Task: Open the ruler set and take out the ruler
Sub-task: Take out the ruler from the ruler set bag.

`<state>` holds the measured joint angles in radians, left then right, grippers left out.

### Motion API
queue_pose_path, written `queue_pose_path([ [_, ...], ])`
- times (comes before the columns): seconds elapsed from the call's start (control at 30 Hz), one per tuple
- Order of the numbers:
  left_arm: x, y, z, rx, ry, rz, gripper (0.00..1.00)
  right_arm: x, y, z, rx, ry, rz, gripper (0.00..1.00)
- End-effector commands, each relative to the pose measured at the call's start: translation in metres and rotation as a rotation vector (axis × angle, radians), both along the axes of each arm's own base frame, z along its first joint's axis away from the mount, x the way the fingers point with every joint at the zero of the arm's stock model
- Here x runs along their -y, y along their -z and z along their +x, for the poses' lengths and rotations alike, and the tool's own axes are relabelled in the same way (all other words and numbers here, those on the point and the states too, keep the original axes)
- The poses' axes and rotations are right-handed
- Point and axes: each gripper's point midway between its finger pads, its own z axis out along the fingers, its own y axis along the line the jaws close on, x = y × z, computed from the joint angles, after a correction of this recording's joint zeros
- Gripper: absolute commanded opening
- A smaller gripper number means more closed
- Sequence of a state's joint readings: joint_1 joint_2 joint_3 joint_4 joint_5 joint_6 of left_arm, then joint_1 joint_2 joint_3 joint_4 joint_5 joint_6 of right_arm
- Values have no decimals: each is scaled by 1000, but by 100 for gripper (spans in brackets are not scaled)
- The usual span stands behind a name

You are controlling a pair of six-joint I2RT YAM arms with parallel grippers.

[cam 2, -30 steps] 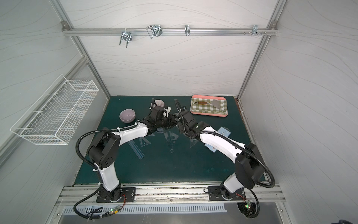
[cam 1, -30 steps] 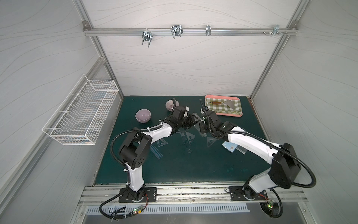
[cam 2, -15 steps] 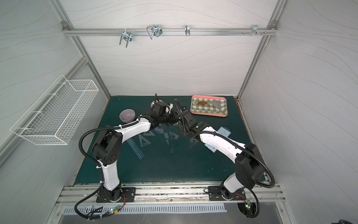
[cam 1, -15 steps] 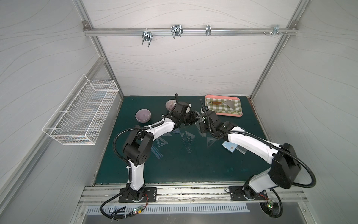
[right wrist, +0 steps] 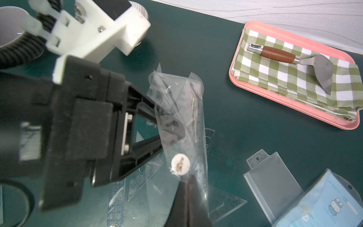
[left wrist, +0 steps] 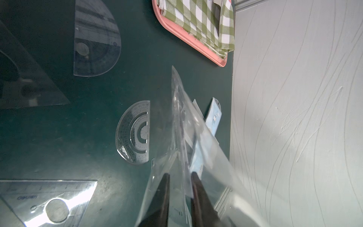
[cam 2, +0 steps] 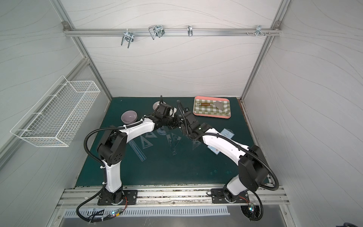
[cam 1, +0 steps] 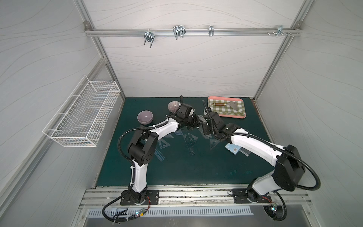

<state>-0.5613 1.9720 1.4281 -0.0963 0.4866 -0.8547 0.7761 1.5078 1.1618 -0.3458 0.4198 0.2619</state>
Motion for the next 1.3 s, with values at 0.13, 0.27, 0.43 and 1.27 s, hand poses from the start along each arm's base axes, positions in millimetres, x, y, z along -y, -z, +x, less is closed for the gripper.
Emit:
queue_pose_path([
  [0.13,4,-6,10,50,2,4,12,2,-2,-1,14,5,-13,0],
  [0.27,5,-5,12,56,1,6,6,3,-1,-1,13,7,-19,0],
  [0.43,6,-8,13,63,5,-6,0,7,5,1,14,26,-45,0],
  [1.27,-33,-65,-44,65,12,-163,0,57,31,46,8,190,-117,0],
])
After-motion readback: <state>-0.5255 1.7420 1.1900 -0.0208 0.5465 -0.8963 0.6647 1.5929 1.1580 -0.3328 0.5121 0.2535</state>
